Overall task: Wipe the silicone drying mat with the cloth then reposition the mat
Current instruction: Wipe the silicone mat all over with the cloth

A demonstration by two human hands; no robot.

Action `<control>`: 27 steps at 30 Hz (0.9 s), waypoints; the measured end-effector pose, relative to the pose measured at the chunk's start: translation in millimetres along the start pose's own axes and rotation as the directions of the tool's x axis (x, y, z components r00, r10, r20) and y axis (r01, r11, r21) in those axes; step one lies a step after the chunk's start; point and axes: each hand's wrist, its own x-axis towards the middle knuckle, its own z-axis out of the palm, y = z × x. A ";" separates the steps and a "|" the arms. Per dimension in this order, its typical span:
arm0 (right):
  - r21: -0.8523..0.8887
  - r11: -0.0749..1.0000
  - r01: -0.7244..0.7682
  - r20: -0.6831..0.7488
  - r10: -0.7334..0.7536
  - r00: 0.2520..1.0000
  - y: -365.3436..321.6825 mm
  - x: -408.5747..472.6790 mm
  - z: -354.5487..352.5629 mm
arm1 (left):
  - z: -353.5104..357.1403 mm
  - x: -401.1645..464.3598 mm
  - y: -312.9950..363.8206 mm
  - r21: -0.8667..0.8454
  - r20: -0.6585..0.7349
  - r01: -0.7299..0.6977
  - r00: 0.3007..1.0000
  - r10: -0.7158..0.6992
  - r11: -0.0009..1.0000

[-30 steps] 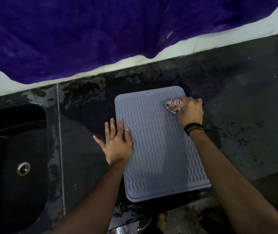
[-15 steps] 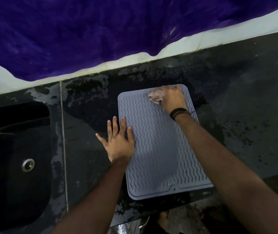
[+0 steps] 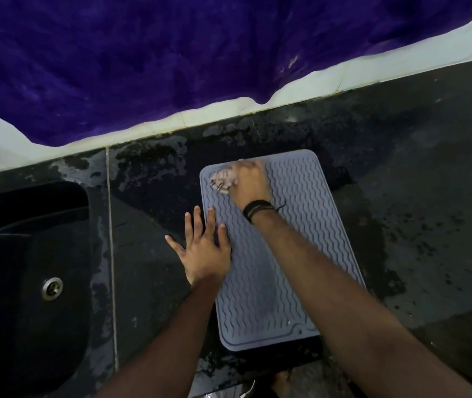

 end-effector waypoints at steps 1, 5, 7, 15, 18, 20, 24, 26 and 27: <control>-0.004 0.999 0.037 0.008 -0.037 0.999 -8.8 -3.5 4.3 | -0.1 0.0 -0.3 0.002 -0.003 0.003 1.000 -0.003 1.000; -0.059 0.992 0.113 0.082 -0.108 0.991 18.9 2.2 -8.5 | -0.5 -0.6 -0.7 -0.001 -0.002 0.000 1.000 0.000 1.000; -0.132 0.988 0.077 0.063 -0.070 0.996 54.3 9.9 -26.3 | 0.4 -0.7 -1.3 0.007 0.005 0.000 1.000 0.000 1.000; -0.149 0.954 -0.262 -0.121 0.245 0.962 129.7 17.9 -62.6 | 1.1 0.3 -1.2 -0.005 0.012 0.004 1.000 -0.004 1.000; -0.082 0.974 -0.210 -0.101 0.201 0.974 85.0 21.2 -45.7 | -0.2 0.9 -0.2 0.000 0.022 -0.003 1.000 0.003 1.000; -0.025 0.997 -0.069 0.010 0.069 0.998 41.6 14.3 -25.0 | -0.9 1.6 -0.1 0.010 0.035 -0.003 0.999 0.002 1.000; -0.046 0.981 0.190 0.135 -0.182 0.974 -28.0 -15.3 10.0 | -1.7 0.8 0.8 0.012 0.015 0.001 1.000 -0.001 1.000; -0.078 0.972 0.224 0.115 -0.214 0.970 -16.3 -11.5 6.5 | -1.6 0.8 0.9 0.009 0.009 0.001 1.000 -0.001 1.000; -0.080 0.975 0.206 0.116 -0.196 0.974 -2.8 -6.2 0.6 | -1.0 0.7 0.4 0.003 0.012 0.003 1.000 -0.003 1.000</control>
